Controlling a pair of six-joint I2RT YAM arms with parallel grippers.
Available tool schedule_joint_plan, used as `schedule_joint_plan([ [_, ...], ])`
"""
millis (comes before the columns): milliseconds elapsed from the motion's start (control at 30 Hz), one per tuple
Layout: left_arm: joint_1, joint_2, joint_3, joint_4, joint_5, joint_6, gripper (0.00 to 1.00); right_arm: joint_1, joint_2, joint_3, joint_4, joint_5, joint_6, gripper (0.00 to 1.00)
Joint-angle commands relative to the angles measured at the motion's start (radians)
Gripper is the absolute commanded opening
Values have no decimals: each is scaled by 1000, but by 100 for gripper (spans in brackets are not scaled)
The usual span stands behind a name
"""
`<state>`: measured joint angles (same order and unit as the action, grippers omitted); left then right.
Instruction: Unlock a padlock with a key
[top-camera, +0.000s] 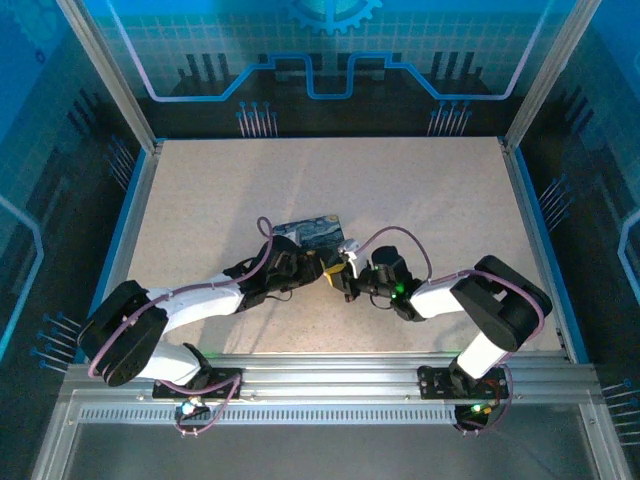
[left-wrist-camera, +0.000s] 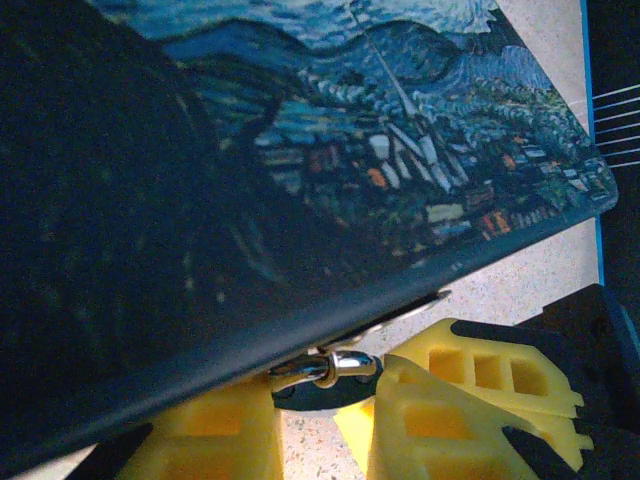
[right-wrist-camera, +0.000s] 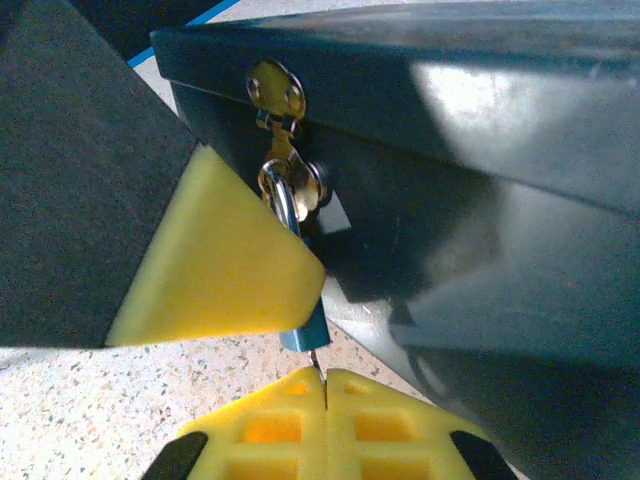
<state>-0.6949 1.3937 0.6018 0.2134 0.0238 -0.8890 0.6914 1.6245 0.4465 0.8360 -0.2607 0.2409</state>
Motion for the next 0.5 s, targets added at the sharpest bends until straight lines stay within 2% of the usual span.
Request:
schedule_joint_plan([
  [0,-7,-18,33,0,57,25,20,-29,-6,50,33,20,-24,0],
  [467,-3,-7,31,11,62,18,21,-39,13,81,37,-1,-5,0],
])
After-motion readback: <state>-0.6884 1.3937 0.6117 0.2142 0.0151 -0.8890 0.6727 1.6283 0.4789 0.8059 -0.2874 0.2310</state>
